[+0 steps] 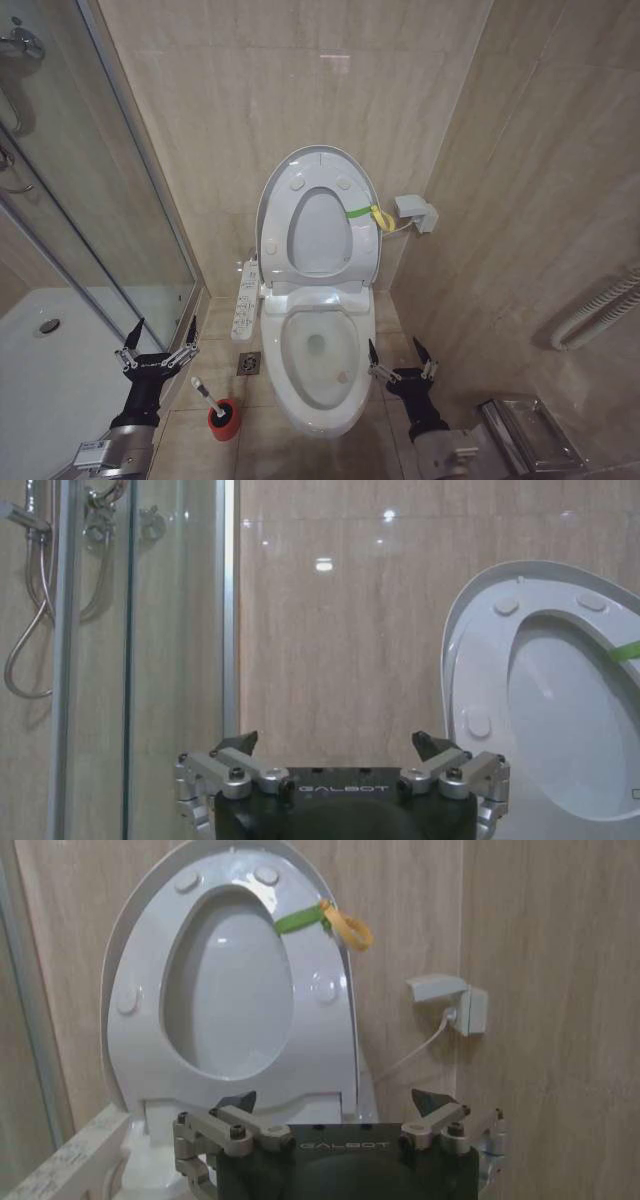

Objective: Open the toilet lid, clean the toilet bowl with a toilet brush, close the toilet lid, and flush.

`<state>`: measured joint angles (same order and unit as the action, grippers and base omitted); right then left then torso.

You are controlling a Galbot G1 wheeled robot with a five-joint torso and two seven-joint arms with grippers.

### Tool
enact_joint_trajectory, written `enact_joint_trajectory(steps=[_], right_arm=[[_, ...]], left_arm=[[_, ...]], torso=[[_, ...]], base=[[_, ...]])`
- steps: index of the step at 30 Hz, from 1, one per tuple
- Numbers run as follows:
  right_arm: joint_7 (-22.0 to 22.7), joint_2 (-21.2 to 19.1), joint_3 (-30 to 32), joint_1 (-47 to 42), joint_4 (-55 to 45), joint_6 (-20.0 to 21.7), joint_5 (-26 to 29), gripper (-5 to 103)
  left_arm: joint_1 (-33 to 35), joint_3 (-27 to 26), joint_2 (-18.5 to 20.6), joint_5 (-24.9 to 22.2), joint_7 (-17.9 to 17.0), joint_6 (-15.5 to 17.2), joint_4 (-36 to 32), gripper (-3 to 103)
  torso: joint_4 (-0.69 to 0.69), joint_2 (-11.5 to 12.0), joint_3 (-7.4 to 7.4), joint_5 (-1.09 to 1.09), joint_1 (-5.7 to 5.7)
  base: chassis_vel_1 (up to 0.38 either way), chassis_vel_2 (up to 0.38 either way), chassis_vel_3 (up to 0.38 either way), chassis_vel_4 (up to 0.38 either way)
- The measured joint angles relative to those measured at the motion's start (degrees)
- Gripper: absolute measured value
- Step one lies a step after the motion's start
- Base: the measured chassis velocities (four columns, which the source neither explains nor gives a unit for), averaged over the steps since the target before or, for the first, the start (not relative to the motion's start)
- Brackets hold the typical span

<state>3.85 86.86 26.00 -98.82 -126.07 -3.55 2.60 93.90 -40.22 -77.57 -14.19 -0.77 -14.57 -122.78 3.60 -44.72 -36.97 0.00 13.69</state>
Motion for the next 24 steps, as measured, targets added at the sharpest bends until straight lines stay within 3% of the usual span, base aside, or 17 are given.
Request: enact_joint_trajectory(steps=[24], right_arm=[[-1.71,1.52,1.08,-4.18,-2.18,-2.72,-1.51,100]], left_arm=[[0.00,0.00,0.00,0.00,0.00,0.00,0.00,100]], torso=[[0.00,0.00,0.00,0.01,0.01]], base=[[0.000,0.000,0.000,0.000]])
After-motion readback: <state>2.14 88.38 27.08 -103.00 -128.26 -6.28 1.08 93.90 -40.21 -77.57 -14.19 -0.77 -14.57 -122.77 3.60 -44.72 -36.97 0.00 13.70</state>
